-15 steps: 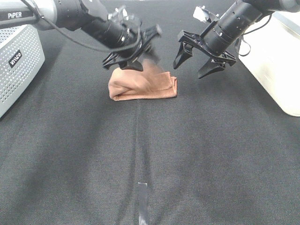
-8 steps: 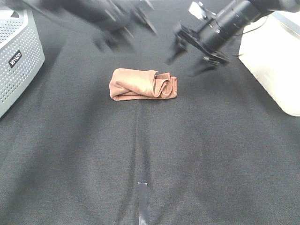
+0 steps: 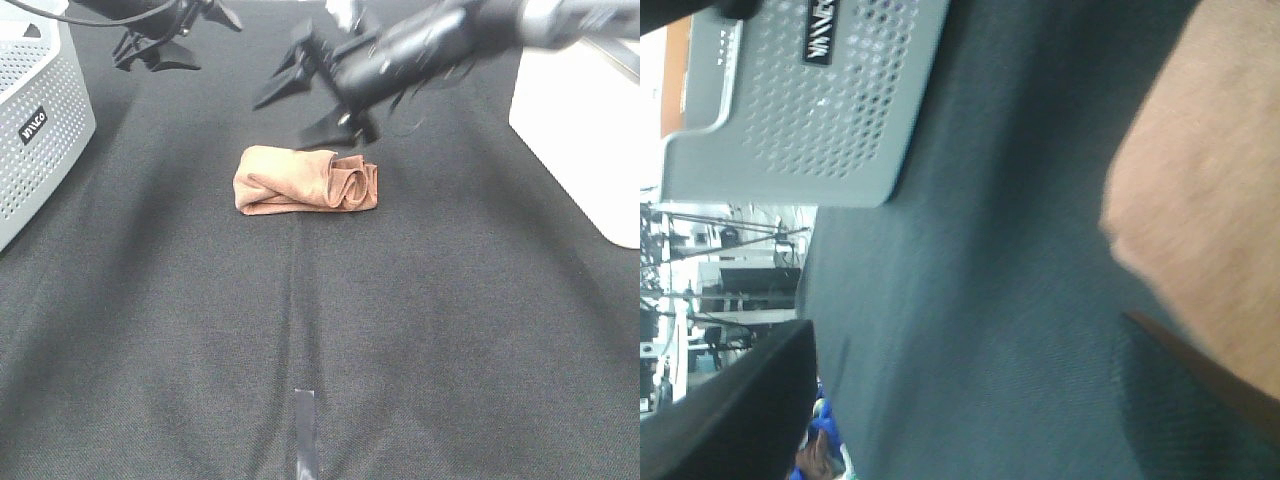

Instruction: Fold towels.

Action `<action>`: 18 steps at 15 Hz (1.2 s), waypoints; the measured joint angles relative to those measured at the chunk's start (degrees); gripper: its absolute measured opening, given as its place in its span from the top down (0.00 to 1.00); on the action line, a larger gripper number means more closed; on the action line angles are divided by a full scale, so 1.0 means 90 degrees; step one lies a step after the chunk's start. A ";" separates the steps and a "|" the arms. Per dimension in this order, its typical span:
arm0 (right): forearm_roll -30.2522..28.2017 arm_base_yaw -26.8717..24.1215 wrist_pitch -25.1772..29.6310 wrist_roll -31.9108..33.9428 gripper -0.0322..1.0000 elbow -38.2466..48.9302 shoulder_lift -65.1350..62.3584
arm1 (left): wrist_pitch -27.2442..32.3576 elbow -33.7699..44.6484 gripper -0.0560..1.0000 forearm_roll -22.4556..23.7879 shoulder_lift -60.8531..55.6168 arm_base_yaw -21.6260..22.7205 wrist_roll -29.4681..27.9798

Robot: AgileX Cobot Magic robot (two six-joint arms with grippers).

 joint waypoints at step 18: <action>-0.2846 -0.0847 0.0993 0.1120 0.24 -0.0891 -0.0567 | 0.2712 0.0000 0.29 0.1681 -0.1343 0.0000 0.0815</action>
